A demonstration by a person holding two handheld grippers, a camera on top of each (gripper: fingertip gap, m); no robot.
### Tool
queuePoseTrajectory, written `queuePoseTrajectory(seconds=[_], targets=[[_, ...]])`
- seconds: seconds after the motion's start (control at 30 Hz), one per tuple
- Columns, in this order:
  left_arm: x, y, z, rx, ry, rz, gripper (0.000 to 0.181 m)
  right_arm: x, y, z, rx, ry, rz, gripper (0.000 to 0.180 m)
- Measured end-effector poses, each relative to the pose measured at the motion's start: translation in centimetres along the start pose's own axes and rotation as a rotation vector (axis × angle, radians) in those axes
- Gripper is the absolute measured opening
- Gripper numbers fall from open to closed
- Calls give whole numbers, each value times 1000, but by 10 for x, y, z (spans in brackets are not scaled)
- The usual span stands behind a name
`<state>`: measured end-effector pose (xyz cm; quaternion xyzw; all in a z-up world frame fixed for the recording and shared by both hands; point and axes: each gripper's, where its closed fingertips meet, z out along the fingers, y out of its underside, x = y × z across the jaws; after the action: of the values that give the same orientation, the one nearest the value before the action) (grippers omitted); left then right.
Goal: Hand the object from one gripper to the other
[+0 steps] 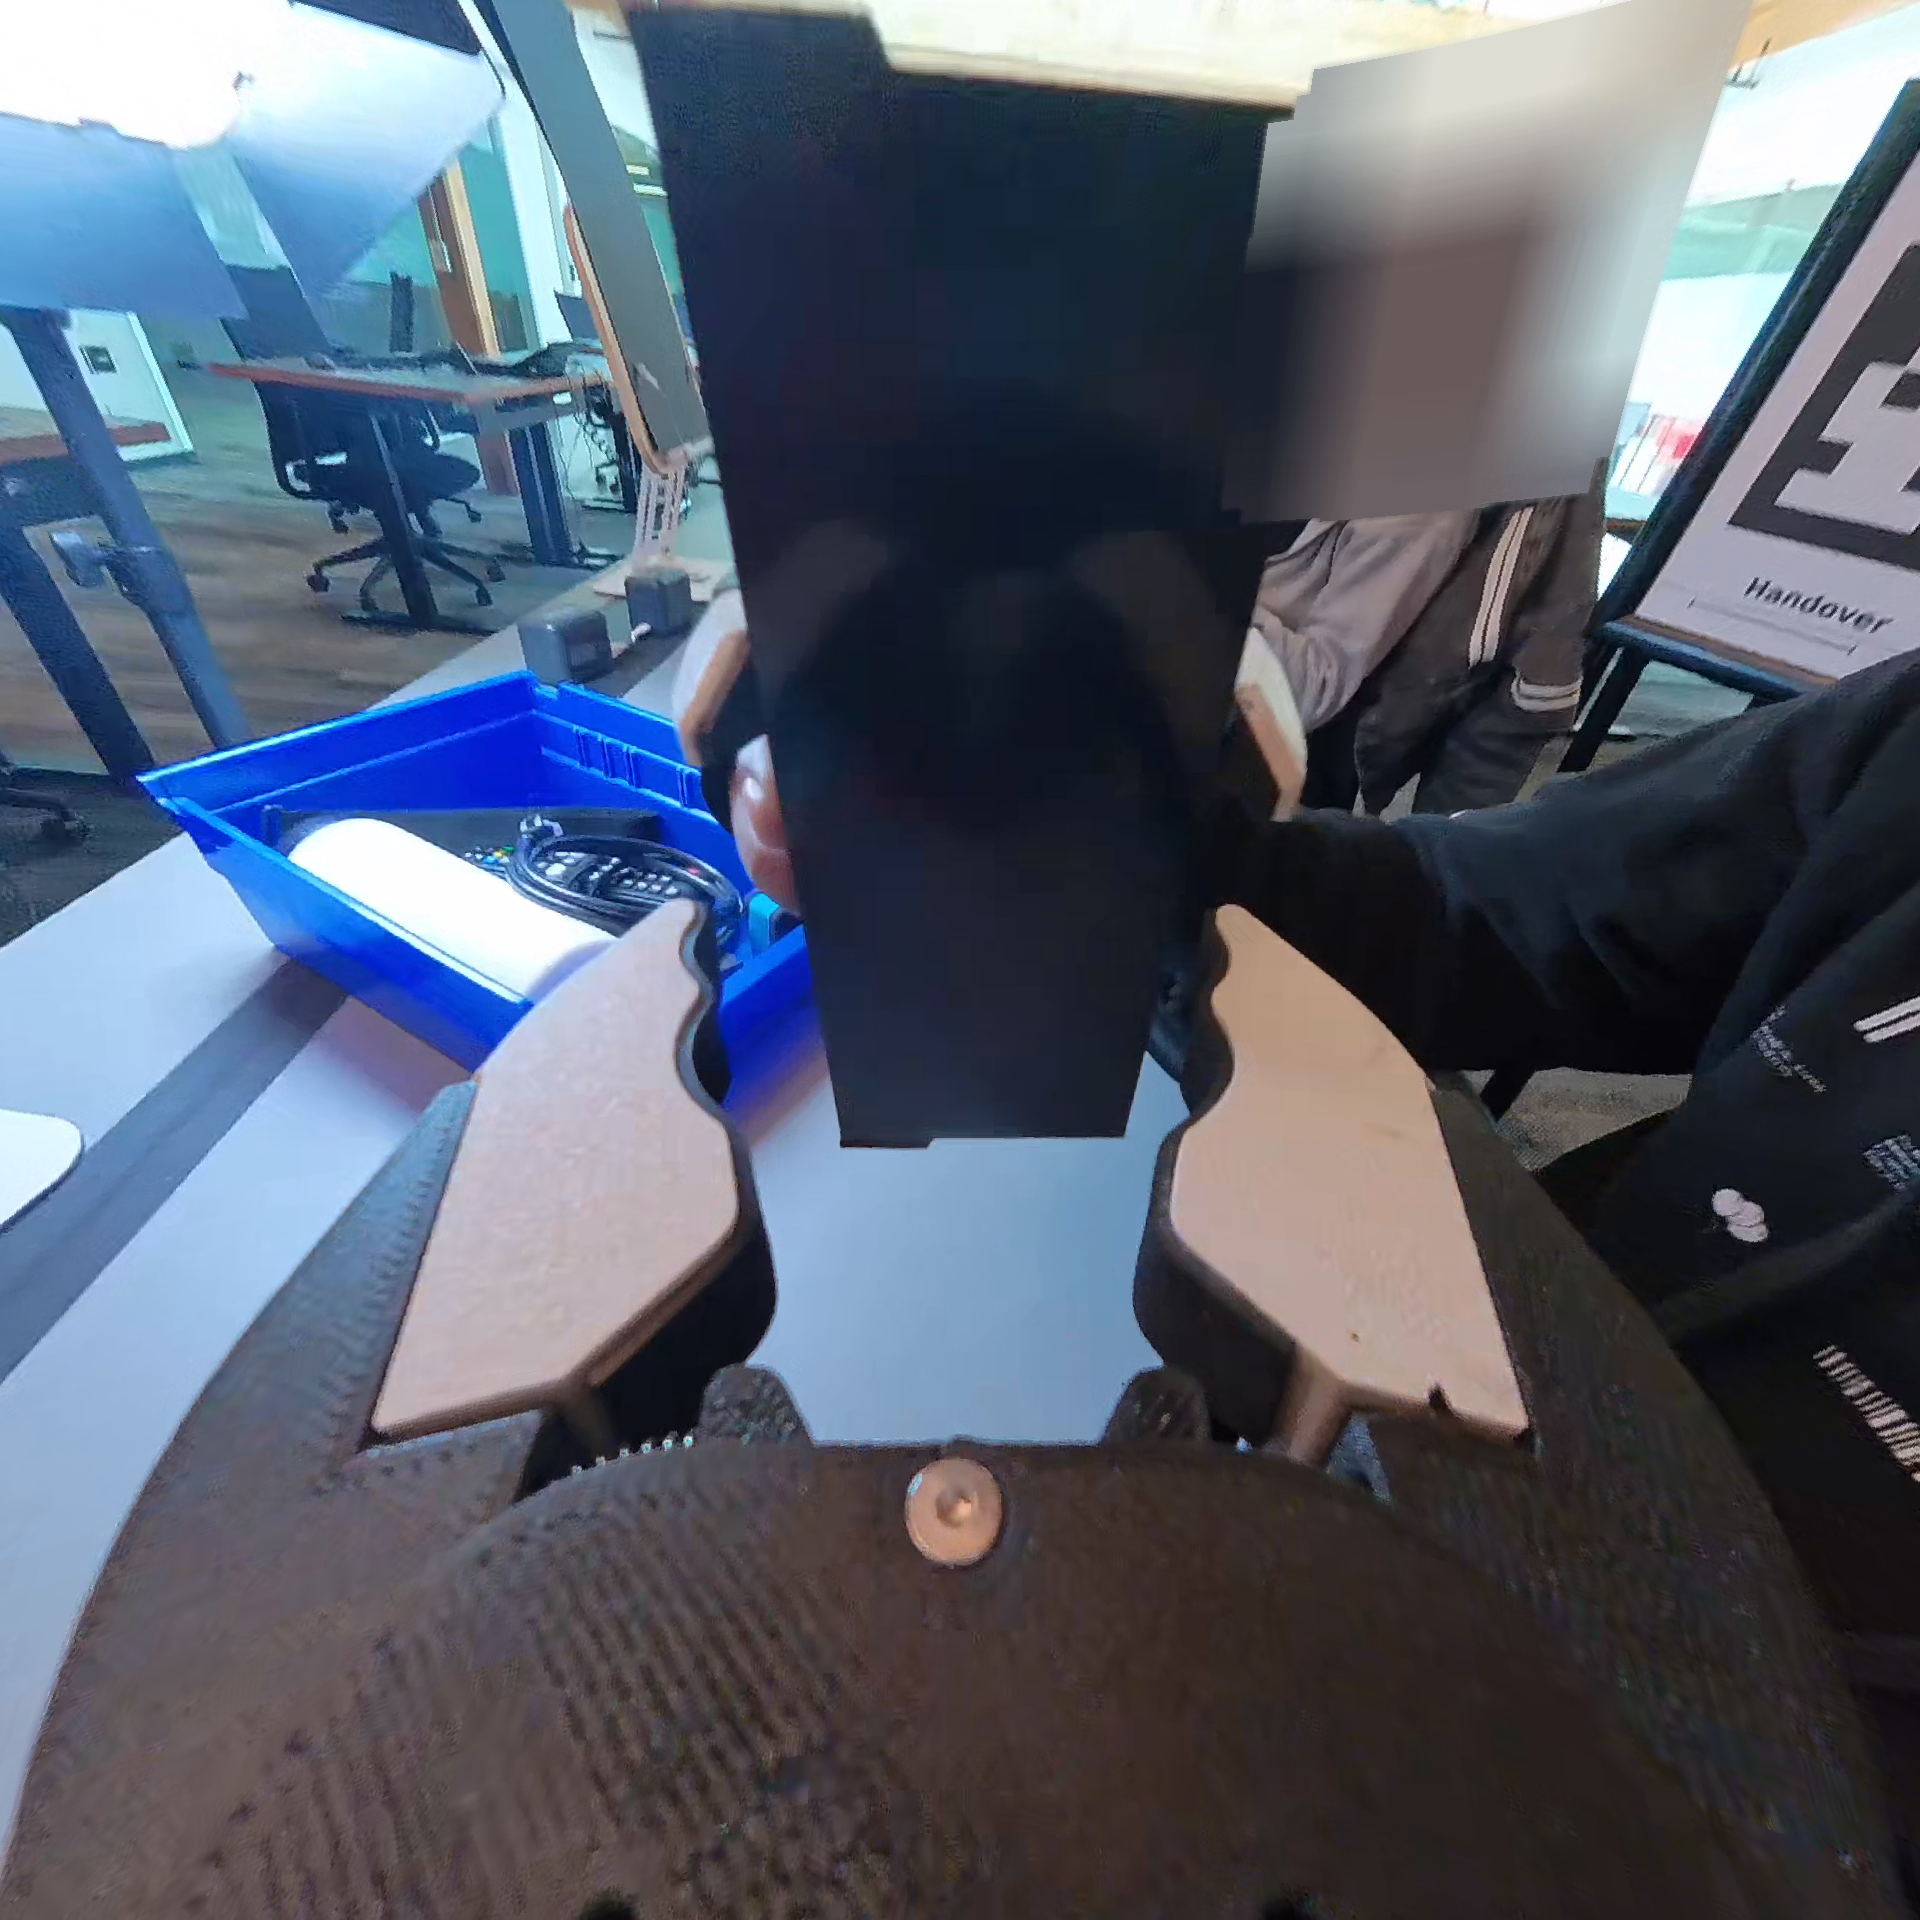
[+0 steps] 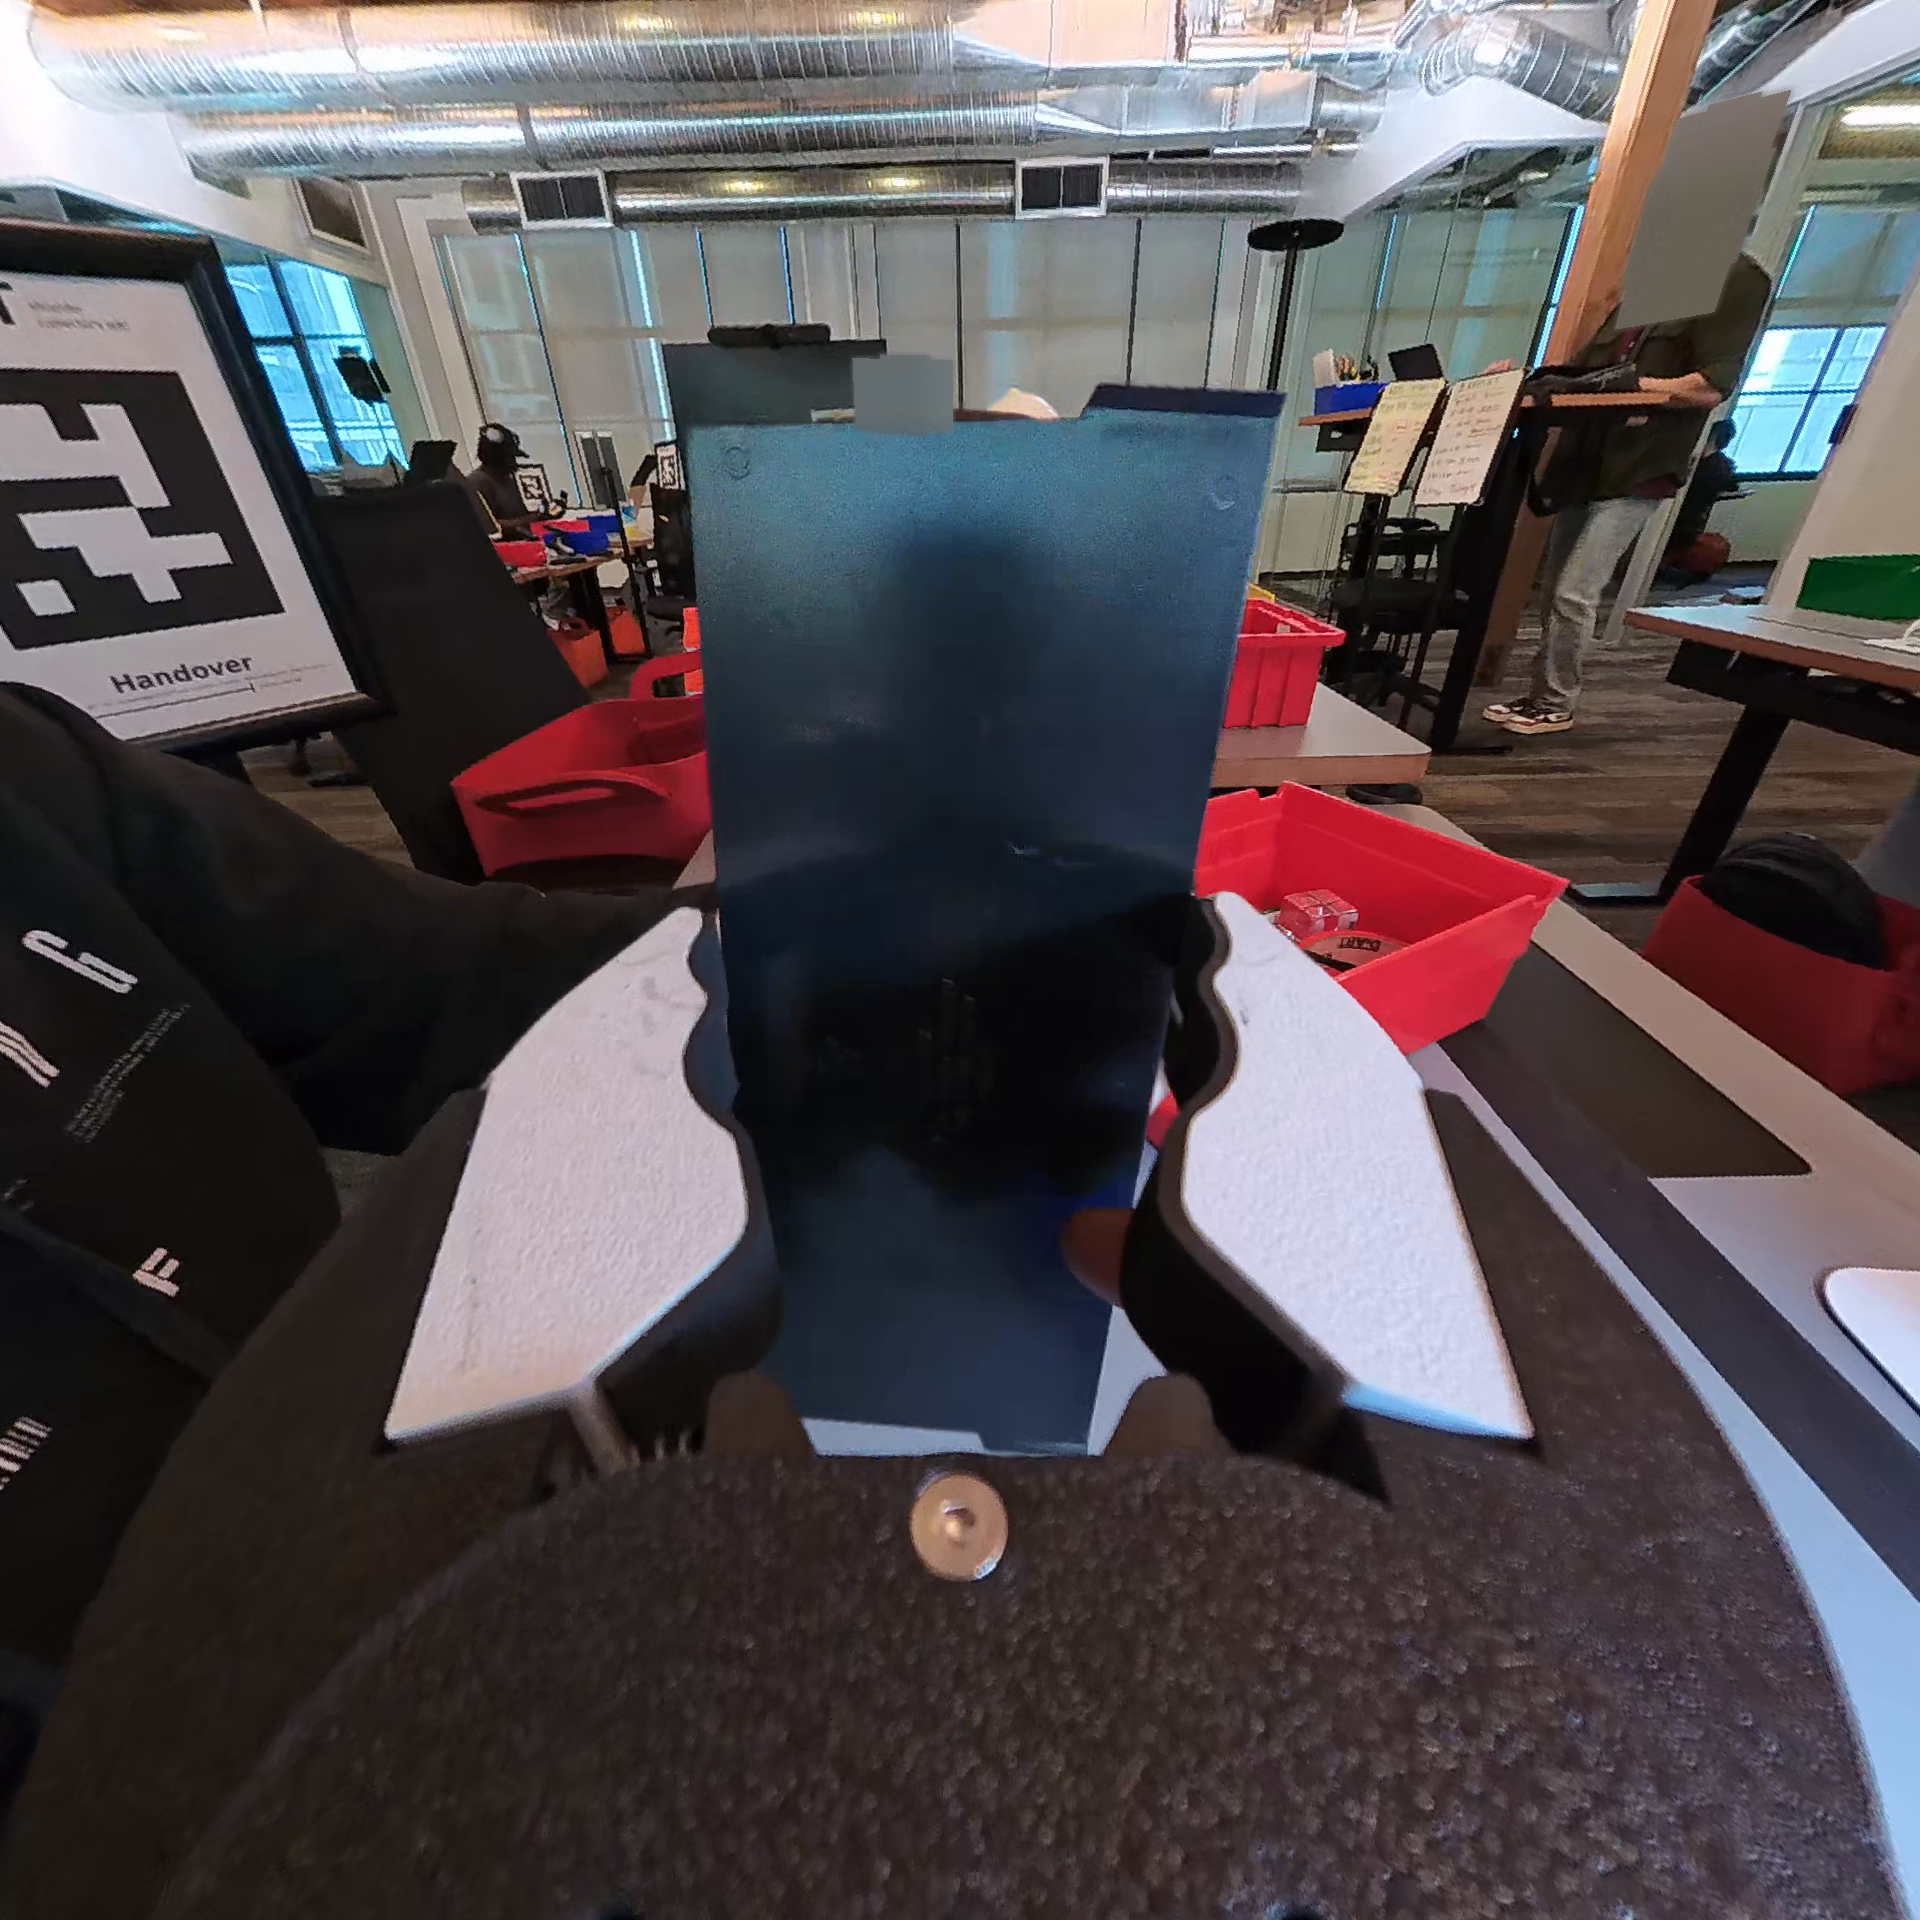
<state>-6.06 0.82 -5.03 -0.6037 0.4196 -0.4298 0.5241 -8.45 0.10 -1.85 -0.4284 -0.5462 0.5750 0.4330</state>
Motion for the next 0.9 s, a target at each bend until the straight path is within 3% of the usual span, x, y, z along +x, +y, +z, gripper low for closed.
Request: queuePoseTrajectory(seconds=[0.03,0.4,0.63,0.9], targets=[[1,1,4,5,1,3,86,0,1,1,-3,-3,-1,83],[1,-6,10,62,-12,-23,80,5,2,0,-22,34,-11,84],[-8,-42,-28,190,-67,-28,80,15,-19,-31,-16,132,-61,89],[-7,-43,-23,203,-78,-25,80,5,22,18,-96,38,8,90]])
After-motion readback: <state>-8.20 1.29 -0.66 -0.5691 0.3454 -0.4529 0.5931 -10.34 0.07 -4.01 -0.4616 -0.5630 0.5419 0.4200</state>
